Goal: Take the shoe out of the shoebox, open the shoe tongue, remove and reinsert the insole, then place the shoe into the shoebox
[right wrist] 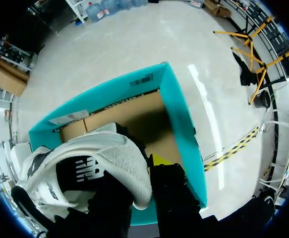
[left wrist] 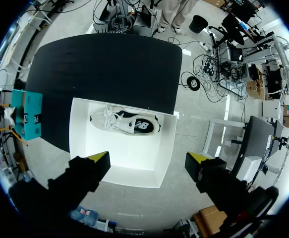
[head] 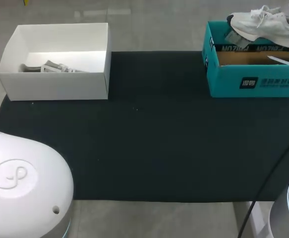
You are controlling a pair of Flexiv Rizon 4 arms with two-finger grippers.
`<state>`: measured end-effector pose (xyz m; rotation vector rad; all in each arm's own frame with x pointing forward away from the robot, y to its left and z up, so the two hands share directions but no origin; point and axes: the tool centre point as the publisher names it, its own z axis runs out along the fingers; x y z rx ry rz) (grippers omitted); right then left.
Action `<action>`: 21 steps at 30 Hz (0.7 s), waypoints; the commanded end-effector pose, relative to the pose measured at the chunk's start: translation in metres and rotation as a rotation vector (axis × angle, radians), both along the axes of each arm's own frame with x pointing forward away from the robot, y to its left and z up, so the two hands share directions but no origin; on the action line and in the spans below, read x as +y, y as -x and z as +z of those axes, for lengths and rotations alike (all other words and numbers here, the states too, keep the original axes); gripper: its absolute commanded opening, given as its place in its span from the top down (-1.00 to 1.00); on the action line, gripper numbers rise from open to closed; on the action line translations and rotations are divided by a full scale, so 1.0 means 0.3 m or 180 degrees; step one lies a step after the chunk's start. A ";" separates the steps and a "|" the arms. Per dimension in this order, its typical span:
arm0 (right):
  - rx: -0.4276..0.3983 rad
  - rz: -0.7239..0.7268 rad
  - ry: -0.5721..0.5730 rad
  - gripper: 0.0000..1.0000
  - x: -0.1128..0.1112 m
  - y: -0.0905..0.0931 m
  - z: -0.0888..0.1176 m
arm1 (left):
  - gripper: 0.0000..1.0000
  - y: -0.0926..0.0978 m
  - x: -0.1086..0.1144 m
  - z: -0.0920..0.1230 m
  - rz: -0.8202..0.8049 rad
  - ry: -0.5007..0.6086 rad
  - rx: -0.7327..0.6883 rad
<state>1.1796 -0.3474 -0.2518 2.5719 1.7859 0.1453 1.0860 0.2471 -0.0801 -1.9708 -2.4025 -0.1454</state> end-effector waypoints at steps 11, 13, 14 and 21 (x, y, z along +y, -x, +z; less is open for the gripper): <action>-0.0132 -0.0213 0.0421 1.00 -0.003 0.055 0.292 | -1.00 0.001 0.000 0.000 -0.0002 -0.0005 -0.0001; -0.0117 -0.0216 0.0500 1.00 -0.001 0.067 0.319 | -1.00 0.001 0.000 0.000 -0.0002 -0.0005 -0.0001; -0.0103 -0.0228 0.0531 1.00 0.001 0.074 0.333 | -1.00 0.001 0.000 0.000 -0.0002 -0.0005 -0.0001; -0.0184 -0.0367 0.0603 1.00 0.025 0.137 0.416 | -1.00 0.001 0.000 0.000 -0.0002 -0.0005 -0.0001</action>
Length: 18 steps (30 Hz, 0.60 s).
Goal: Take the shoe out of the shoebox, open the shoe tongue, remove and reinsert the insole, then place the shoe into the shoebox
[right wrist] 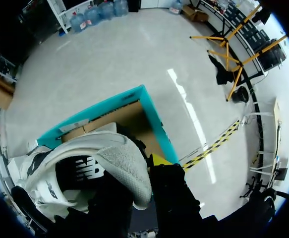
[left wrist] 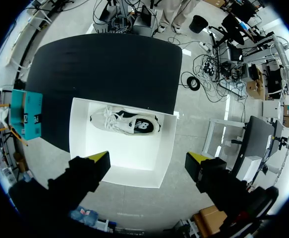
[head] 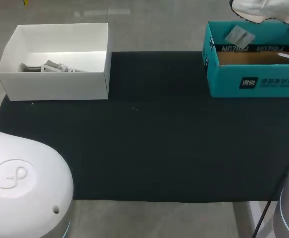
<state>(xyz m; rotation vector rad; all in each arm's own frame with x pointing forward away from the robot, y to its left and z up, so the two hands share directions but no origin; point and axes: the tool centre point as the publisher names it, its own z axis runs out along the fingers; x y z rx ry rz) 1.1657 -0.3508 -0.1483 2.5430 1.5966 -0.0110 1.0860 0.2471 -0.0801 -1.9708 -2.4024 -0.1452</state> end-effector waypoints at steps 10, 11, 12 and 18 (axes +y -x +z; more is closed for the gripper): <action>-0.0326 -0.0097 0.0125 1.00 0.177 0.314 0.153 | -1.00 0.001 0.000 0.000 -0.0002 -0.0005 -0.0001; -0.0311 -0.0082 0.0163 1.00 0.194 0.338 0.155 | -1.00 0.001 0.000 0.000 -0.0002 -0.0005 -0.0001; -0.0307 -0.0078 0.0161 1.00 0.212 0.359 0.157 | -1.00 0.001 0.000 0.000 -0.0002 -0.0005 -0.0001; -0.0373 -0.0061 0.0379 1.00 0.306 0.480 0.166 | -1.00 0.001 0.000 0.000 -0.0002 -0.0005 -0.0001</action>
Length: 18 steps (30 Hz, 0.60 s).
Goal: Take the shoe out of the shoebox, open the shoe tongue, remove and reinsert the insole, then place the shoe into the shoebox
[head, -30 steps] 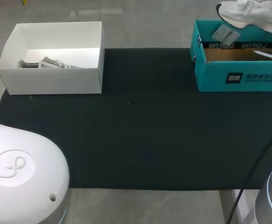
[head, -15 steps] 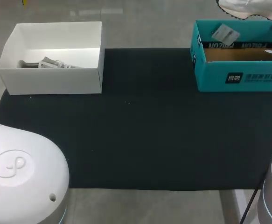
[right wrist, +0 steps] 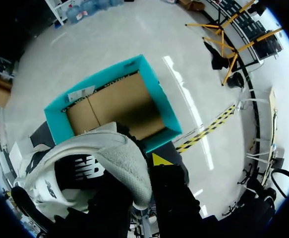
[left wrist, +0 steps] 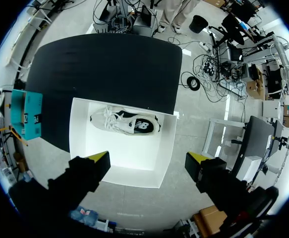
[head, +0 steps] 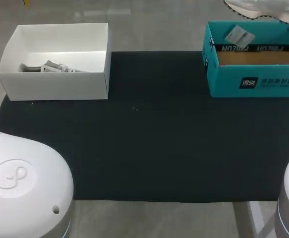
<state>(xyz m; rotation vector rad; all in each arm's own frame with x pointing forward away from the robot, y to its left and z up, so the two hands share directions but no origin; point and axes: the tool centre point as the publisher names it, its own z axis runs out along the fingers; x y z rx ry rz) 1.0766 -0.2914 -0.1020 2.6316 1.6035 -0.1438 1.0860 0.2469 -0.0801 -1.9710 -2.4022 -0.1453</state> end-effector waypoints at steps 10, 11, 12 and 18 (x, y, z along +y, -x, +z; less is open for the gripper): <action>-0.1011 -0.0035 0.0637 1.00 0.200 0.331 -0.026 | -1.00 0.001 0.000 0.000 -0.0002 -0.0005 -0.0001; -0.1075 -0.0048 0.0624 1.00 0.212 0.344 -0.030 | -1.00 0.001 0.000 0.000 -0.0002 -0.0005 -0.0001; -0.1090 -0.0031 0.0660 1.00 0.223 0.355 -0.034 | -1.00 0.001 0.000 0.000 -0.0002 -0.0005 -0.0001; -0.1105 -0.0027 0.0632 1.00 0.254 0.382 -0.046 | -1.00 0.001 0.000 0.000 -0.0002 -0.0005 -0.0001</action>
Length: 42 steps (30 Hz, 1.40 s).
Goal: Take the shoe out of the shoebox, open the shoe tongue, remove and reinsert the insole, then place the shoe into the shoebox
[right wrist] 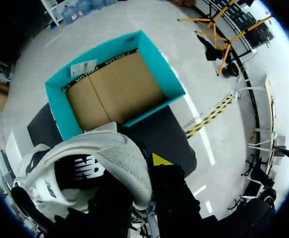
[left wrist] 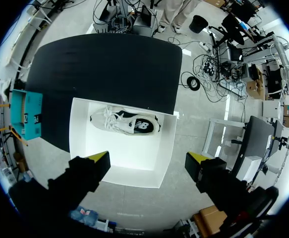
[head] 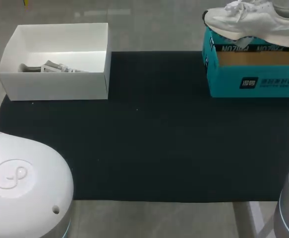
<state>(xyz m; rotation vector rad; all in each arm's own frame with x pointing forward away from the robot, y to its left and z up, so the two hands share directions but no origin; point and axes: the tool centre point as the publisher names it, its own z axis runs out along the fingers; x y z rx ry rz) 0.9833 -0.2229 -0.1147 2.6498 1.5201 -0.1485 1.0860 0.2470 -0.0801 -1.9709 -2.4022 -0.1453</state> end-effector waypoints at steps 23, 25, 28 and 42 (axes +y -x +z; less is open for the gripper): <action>-0.0798 0.0239 0.0745 1.00 0.076 0.105 -0.055 | -1.00 0.001 0.000 0.000 -0.0002 -0.0005 -0.0001; -0.0727 0.0203 0.0760 1.00 0.094 0.125 -0.077 | -1.00 0.001 0.000 0.000 -0.0002 -0.0005 -0.0001; -0.0708 0.0160 0.0715 1.00 0.119 0.166 -0.097 | -1.00 0.001 0.000 0.000 -0.0002 -0.0005 -0.0001; -0.0669 0.0046 0.0505 1.00 0.237 0.376 -0.052 | -1.00 0.001 0.000 0.000 -0.0002 -0.0005 -0.0001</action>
